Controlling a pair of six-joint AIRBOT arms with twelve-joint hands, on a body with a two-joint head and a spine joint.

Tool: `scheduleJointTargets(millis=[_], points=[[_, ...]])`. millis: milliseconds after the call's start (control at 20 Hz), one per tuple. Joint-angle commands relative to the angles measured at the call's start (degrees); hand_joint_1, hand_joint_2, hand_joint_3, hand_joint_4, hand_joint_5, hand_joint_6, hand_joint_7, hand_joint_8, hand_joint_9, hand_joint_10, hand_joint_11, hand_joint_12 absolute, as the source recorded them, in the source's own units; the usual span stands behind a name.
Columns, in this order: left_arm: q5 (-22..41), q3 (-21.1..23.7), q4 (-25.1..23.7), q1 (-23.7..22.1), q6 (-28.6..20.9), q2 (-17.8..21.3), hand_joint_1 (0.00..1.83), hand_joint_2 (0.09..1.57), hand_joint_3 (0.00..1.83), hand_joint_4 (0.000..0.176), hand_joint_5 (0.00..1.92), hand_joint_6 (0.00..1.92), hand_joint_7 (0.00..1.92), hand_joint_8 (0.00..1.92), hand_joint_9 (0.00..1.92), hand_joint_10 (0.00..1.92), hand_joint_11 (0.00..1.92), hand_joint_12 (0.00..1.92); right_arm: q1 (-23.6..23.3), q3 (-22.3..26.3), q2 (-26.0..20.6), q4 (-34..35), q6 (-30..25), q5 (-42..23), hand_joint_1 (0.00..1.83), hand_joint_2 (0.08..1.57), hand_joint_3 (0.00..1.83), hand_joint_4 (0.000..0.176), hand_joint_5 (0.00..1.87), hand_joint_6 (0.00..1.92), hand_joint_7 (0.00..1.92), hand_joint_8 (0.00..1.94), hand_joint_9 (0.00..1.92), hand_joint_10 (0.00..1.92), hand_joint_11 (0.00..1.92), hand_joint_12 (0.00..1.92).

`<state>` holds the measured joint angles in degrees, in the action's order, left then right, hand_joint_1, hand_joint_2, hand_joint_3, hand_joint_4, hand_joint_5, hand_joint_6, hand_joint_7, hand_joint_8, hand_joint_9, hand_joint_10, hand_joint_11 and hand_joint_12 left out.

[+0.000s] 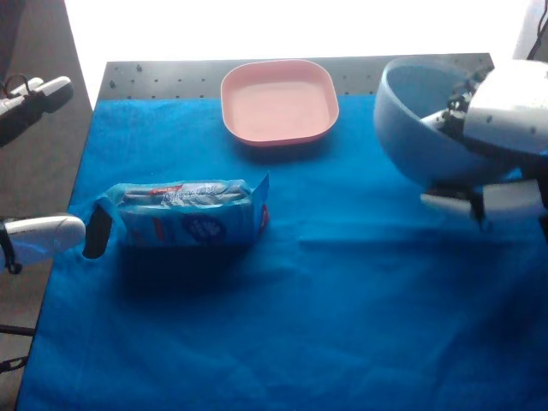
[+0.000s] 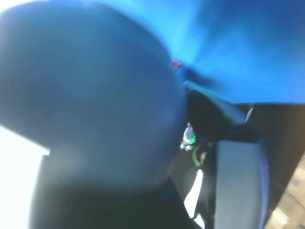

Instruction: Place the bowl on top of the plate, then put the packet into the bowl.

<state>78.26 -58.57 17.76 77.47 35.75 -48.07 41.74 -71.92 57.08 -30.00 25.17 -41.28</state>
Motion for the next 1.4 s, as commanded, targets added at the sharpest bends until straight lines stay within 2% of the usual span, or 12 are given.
scheduleJointTargets(millis=[0,50,150,250,300,400,500,600,750,1000,1100,1350], points=[[7.4,-0.2,0.6,-0.5,-0.4,-0.3,0.62,0.96,0.00,0.133,0.11,0.00,0.00,0.00,0.00,0.00,0.00,0.00,-1.3,-0.4,0.5,2.4,-0.2,-6.4,0.81,1.48,0.08,0.105,0.96,1.92,1.30,1.94,1.45,1.92,1.52,1.92],[7.4,-0.2,0.6,-0.5,-0.4,-0.3,0.64,0.96,0.00,0.131,0.11,0.00,0.00,0.00,0.00,0.00,0.00,0.00,-2.2,-1.4,1.5,2.5,-0.2,-6.3,0.78,1.51,0.05,0.098,0.96,1.92,1.30,1.94,1.47,1.92,1.54,1.92],[7.4,-0.2,0.6,-0.6,-0.4,-0.3,0.67,0.97,0.00,0.128,0.12,0.00,0.00,0.00,0.00,0.00,0.00,0.00,-3.7,-3.1,3.1,2.6,-0.2,-6.3,0.77,1.54,0.01,0.001,0.94,1.92,1.30,1.94,1.50,1.92,1.56,1.92],[7.4,-0.3,0.6,-0.6,-0.4,-0.3,0.67,0.96,0.00,0.128,0.12,0.01,0.00,0.00,0.00,0.00,0.00,0.00,-5.3,-4.5,4.5,2.6,-0.2,-6.0,0.38,1.57,0.08,0.000,0.98,1.92,1.31,1.94,1.49,1.92,1.57,1.92],[7.3,-0.3,0.6,-0.6,-0.4,-0.3,0.67,0.97,0.00,0.132,0.12,0.00,0.00,0.00,0.00,0.00,0.00,0.00,-5.8,-5.0,5.0,2.6,-0.2,-5.9,0.68,1.48,0.11,0.000,0.54,1.92,1.30,1.94,1.48,1.92,1.55,1.92],[7.2,-0.3,0.6,-0.6,-0.4,-0.3,0.65,0.97,0.00,0.141,0.12,0.00,0.00,0.00,0.00,0.00,0.00,0.00,-6.8,-6.2,6.4,2.6,-0.2,-5.3,0.92,0.98,0.96,0.000,0.64,1.92,1.32,1.94,1.50,1.92,1.58,1.92],[7.2,-0.3,0.5,-0.6,-0.4,-0.3,0.65,0.97,0.00,0.139,0.11,0.00,0.00,0.00,0.00,0.00,0.00,0.00,-8.0,-7.6,7.9,2.4,-0.1,-4.4,1.14,1.23,0.71,0.000,1.07,1.92,1.37,1.94,1.56,1.92,1.61,1.92],[7.1,-0.3,0.5,-0.6,-0.4,-0.4,0.66,0.97,0.00,0.136,0.11,0.00,0.00,0.00,0.00,0.00,0.00,0.00,-9.5,-8.8,9.3,1.5,-0.1,-3.2,0.96,0.96,1.00,0.000,0.66,1.92,1.33,1.94,1.51,1.92,1.55,1.92],[7.1,-0.4,0.5,-0.6,-0.4,-0.4,0.66,0.97,0.00,0.138,0.11,0.00,0.00,0.00,0.00,0.00,0.00,0.00,-11.7,-10.7,11.6,-0.2,-0.1,-1.3,0.99,1.45,0.22,0.000,1.05,1.92,1.33,1.94,1.51,1.92,1.58,1.92],[6.6,-0.7,0.3,-0.9,-0.5,-0.5,0.63,0.97,0.00,0.140,0.11,0.00,0.00,0.00,0.00,0.00,0.00,0.00,-14.0,-13.8,15.6,-2.2,-0.1,1.5,0.69,1.53,0.07,0.000,1.02,1.92,1.31,1.94,1.49,1.92,1.62,1.92],[6.5,-0.8,0.2,-1.0,-0.5,-0.5,0.65,0.96,0.00,0.146,0.11,0.00,0.00,0.00,0.00,0.00,0.00,0.00,-14.9,-15.5,18.1,-3.5,-0.1,3.3,0.30,1.52,0.02,0.000,1.08,1.92,1.31,1.94,1.48,1.92,1.61,1.92],[6.2,-1.1,-0.1,-1.4,-0.6,-0.6,0.61,0.96,0.00,0.152,0.11,0.00,0.00,0.00,0.00,0.00,0.00,0.00,-15.5,-19.1,22.8,-3.7,-0.1,5.8,1.05,1.46,0.00,0.000,0.95,1.92,1.24,1.94,1.42,1.92,1.52,1.92]])
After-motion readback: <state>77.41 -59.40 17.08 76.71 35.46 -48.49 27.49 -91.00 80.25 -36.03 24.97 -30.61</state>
